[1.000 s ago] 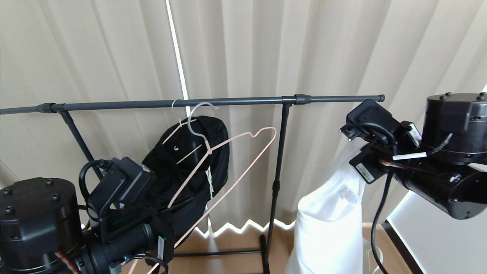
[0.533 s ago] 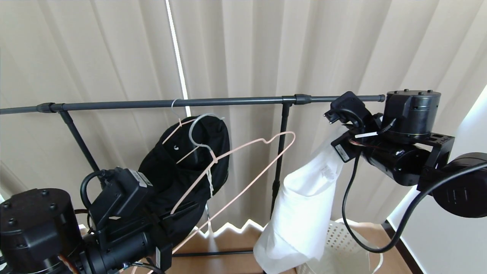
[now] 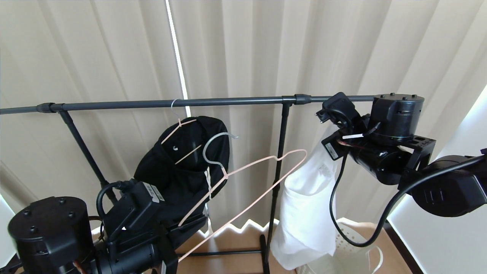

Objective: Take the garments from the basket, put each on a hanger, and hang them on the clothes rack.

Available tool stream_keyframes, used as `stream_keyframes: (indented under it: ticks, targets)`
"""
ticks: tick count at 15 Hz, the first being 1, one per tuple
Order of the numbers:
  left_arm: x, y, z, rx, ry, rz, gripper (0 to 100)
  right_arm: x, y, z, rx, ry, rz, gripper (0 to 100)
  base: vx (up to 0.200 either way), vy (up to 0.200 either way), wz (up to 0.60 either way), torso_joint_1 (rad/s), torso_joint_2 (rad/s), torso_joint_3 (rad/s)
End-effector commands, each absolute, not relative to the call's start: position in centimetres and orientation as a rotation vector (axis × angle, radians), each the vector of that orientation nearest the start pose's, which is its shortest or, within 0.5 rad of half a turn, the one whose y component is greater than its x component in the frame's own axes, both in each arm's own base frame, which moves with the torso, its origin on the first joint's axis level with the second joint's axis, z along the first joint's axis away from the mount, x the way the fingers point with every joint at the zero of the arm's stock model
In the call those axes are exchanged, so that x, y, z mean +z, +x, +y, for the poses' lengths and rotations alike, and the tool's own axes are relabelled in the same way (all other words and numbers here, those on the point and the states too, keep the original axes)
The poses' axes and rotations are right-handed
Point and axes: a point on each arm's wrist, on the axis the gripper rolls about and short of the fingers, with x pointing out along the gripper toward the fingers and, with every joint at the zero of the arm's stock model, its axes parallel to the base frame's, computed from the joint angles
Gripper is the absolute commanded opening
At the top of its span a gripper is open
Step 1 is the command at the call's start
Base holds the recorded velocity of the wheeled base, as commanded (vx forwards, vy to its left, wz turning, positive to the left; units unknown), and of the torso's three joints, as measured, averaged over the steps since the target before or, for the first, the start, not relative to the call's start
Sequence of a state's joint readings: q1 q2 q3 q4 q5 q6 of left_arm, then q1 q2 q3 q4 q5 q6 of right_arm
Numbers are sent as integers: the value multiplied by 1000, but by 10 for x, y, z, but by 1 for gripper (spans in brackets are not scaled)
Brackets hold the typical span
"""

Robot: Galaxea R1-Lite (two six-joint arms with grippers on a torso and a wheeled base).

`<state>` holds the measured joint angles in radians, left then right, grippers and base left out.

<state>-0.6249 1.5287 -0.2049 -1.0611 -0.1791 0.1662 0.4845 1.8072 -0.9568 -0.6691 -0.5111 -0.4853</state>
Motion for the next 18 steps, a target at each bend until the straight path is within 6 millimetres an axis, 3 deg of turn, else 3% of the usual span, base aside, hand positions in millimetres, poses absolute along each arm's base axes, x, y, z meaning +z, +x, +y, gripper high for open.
stream_keyframes:
  ticks: [1,12,18]
  targets:
    - [114,164,-125,-827,220,216,0,195,304,156,31,-559,147,0,0,0,0,0,0,0]
    - [106,156,-133,-874,215,158,0,190,297,169,68,-568,151,0,0,0,0,0,0,0]
    - [101,164,-139,-842,213,181,0,191,284,177,66,-569,150,0,0,0,0,0,0,0]
